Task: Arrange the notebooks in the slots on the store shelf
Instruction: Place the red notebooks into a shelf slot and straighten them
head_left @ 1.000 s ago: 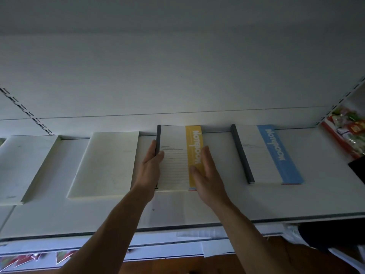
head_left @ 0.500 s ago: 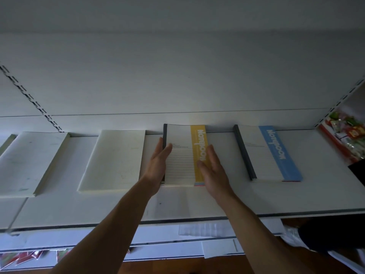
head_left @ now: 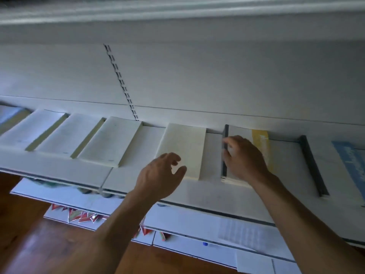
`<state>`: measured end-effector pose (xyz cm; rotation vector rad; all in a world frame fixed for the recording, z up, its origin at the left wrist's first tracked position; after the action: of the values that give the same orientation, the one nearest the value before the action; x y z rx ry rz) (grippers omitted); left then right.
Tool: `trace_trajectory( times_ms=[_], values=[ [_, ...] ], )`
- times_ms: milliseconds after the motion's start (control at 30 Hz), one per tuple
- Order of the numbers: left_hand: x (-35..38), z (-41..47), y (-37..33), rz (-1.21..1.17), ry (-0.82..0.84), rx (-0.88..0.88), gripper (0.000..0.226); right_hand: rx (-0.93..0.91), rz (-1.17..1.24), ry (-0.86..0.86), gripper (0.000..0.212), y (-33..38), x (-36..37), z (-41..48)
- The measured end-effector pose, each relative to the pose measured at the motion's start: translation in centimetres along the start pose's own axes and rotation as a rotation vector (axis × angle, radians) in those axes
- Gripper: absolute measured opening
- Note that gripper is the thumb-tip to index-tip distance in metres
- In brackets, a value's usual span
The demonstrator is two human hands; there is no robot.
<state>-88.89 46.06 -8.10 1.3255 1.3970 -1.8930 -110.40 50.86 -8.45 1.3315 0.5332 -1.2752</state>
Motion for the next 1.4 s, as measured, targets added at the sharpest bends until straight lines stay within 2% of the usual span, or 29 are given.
trace_trajectory(
  times_ms=[167, 467, 633, 833, 1033, 1200, 1300, 1400],
  values=[
    [-8.1, -4.2, 11.7, 0.223, -0.051, -0.139, 0.036, -0.14, 0.025, 0.168, 0.03, 14.3, 5.6, 1.2],
    [-24.7, -16.2, 36.2, 0.329, -0.211, -0.43, 0.04, -0.455, 0.105, 0.346, 0.036, 47.6, 17.1, -0.8],
    [-30.7, -19.4, 44.6, 0.283, -0.282, -0.528, 0.038, -0.484, 0.194, 0.441, 0.036, 58.5, 22.1, -1.8],
    [-33.7, -17.6, 53.9, 0.225, -0.333, -0.571, 0.038, -0.499, 0.232, 0.495, 0.032, 67.5, 29.0, 0.9],
    [-37.8, -10.4, 65.0, 0.239, -0.374, -0.554, 0.033, -0.423, 0.384, 0.508, 0.033, 77.3, 37.9, 8.1],
    [-42.4, -3.4, 72.7, 0.212, -0.368, -0.517, 0.031, -0.09, 0.634, 0.566, 0.033, 82.2, 43.9, 15.2],
    [-44.5, 1.0, 75.7, 0.153, -0.371, -0.455, 0.038, 0.139, 0.809, 0.559, 0.031, 83.5, 46.5, 18.4],
    [-45.6, 5.1, 77.9, 0.147, -0.306, -0.377, 0.045, 0.264, 0.871, 0.532, 0.032, 84.1, 48.4, 20.1]
  ],
)
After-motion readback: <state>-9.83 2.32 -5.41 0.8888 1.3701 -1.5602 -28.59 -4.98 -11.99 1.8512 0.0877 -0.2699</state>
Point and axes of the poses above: each hand's wrist, its own z-axis towards the middle knuckle, its own x-axis out of the palm, y = z × x, the point moved 7 cm from there along z, towards the middle knuckle, and after that the axes turned 4 degrees about -y, right-handed, at the moved point
